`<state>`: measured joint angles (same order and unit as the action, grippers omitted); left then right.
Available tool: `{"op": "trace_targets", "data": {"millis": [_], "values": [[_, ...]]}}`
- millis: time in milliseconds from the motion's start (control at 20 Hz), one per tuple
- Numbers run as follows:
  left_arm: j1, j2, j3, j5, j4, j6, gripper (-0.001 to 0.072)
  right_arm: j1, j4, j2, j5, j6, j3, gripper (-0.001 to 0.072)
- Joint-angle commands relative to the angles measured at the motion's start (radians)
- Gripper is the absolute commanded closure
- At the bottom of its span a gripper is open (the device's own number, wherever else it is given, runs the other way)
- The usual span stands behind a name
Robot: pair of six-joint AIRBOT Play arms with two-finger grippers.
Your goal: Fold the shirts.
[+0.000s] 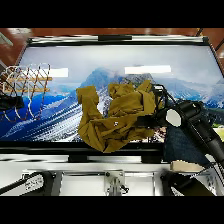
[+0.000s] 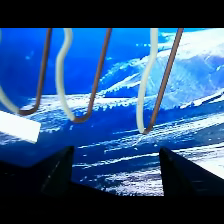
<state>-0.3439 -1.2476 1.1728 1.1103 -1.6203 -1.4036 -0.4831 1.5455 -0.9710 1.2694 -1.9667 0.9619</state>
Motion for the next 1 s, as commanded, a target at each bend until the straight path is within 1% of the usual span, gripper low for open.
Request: {"op": "trace_targets", "data": {"millis": [0,150,350,400,450,650,850,950], "values": [[-0.018,-0.102,-0.002,-0.046,0.04,0.062,0.0115,-0.001,-0.001,0.0,0.019,-0.051,0.001,0.0647],[-0.017,-0.164,-0.002,-0.064,0.076,0.112,0.0116,-0.001,0.002,0.0,0.018,-0.063,0.001,0.0646],[-0.019,-0.246,-0.002,-0.09,0.079,0.13,0.0118,-0.001,0.001,0.0,0.018,-0.087,0.001,0.0647],[-0.018,-0.266,-0.002,-0.09,0.087,0.148,0.0144,-0.001,0.001,0.0,0.018,-0.091,0.001,0.0647],[-0.018,-0.282,-0.002,-0.09,0.093,0.156,0.0194,-0.001,0.001,0.0,0.018,-0.095,0.001,0.0647],[-0.018,-0.32,-0.002,-0.086,0.118,0.197,0.0203,-0.001,0.002,0.0,0.018,-0.109,0.001,0.0646],[-0.018,-0.327,-0.002,-0.079,0.192,0.267,0.0204,-0.001,0.006,0.0,0.018,-0.109,0.001,0.0647],[-0.018,-0.33,-0.002,-0.079,0.198,0.267,0.0212,-0.001,0.008,0.0,0.018,-0.109,0.001,0.0646]]}}
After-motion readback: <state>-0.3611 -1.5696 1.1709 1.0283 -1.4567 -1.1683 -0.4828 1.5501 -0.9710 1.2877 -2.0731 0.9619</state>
